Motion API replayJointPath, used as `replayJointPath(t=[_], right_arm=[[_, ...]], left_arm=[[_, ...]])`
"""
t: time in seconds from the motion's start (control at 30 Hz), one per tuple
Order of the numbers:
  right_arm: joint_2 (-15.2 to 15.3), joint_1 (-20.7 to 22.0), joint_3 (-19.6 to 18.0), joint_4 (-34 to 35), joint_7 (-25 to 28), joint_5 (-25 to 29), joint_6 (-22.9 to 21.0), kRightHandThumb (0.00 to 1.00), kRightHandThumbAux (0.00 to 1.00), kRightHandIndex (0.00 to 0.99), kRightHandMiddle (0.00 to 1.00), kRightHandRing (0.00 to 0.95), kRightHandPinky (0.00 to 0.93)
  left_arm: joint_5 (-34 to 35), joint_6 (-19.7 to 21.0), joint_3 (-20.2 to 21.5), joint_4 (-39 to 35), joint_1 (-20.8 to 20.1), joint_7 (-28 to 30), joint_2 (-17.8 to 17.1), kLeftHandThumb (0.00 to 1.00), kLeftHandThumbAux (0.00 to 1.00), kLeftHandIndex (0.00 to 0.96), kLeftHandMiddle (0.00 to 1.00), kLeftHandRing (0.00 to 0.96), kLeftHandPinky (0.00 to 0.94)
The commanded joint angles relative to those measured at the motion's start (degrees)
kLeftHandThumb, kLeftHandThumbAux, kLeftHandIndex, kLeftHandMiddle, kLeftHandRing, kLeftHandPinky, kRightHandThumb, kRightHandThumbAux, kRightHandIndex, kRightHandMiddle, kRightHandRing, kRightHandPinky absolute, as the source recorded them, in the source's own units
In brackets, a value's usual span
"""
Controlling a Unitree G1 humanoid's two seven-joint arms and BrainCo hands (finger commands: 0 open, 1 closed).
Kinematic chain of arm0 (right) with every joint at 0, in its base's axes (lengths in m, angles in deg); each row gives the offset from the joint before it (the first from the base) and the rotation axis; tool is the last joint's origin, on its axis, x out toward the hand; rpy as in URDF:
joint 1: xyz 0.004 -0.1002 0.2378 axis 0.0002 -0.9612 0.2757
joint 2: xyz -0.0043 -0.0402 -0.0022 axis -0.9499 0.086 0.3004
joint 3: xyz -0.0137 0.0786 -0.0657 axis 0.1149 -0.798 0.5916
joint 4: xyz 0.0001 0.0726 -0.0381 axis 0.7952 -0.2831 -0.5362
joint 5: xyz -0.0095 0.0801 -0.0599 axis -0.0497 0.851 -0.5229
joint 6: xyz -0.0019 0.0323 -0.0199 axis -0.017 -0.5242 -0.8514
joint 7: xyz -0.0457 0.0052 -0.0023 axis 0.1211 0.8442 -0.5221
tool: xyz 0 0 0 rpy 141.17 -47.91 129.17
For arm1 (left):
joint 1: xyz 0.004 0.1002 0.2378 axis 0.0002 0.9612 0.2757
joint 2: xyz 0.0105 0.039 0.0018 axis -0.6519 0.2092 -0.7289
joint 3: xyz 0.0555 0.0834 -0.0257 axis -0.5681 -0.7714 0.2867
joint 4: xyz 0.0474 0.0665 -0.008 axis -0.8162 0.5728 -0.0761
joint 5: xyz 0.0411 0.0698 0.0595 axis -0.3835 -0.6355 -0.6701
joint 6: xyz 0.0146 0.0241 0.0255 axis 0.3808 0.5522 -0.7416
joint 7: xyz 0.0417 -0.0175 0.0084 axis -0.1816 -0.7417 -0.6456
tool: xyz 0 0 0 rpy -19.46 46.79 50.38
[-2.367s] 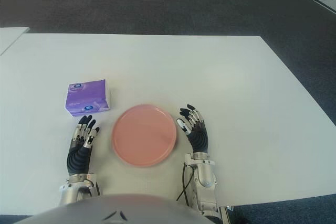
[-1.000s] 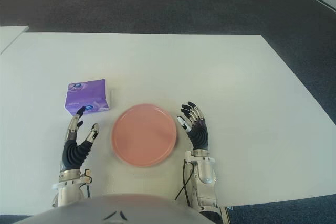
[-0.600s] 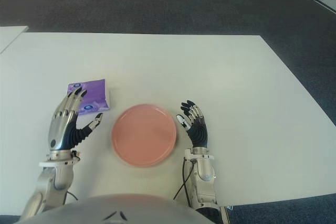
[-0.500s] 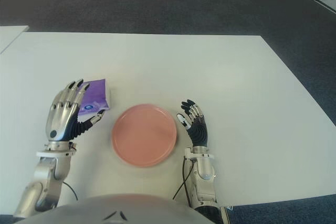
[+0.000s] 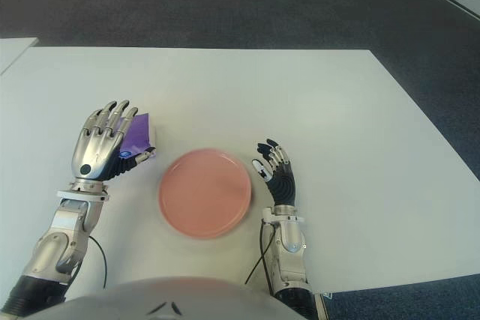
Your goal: Put the tissue paper into the plate.
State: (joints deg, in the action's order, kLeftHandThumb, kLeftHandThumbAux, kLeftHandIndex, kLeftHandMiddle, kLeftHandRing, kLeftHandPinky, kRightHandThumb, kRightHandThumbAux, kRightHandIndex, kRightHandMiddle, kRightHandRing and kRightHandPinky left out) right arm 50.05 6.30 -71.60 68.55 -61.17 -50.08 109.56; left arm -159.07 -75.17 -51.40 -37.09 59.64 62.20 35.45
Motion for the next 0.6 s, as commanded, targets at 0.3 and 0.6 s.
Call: replayJointPath(t=[0.3, 0.6], right_arm=[[-0.4, -4.6, -1.4, -12.4, 0.6, 1.4, -5.9, 0.285, 0.606, 0.185, 0.315, 0.289, 0.241], [-0.4, -4.8, -1.5, -13.0, 0.7, 1.2, -4.3, 0.286, 0.597, 0.185, 0.325, 0.308, 0.276]], left_arm=[[-2.6, 4.0, -6.5, 14.2, -9.7, -1.1, -3.3, 0.209, 0.279, 0.076, 0.021, 0.0, 0.0], [-2.4, 6.2, -9.8, 19.7, -13.6, -3.8, -3.9, 0.187, 0.2, 0.036, 0.002, 0.0, 0.0]])
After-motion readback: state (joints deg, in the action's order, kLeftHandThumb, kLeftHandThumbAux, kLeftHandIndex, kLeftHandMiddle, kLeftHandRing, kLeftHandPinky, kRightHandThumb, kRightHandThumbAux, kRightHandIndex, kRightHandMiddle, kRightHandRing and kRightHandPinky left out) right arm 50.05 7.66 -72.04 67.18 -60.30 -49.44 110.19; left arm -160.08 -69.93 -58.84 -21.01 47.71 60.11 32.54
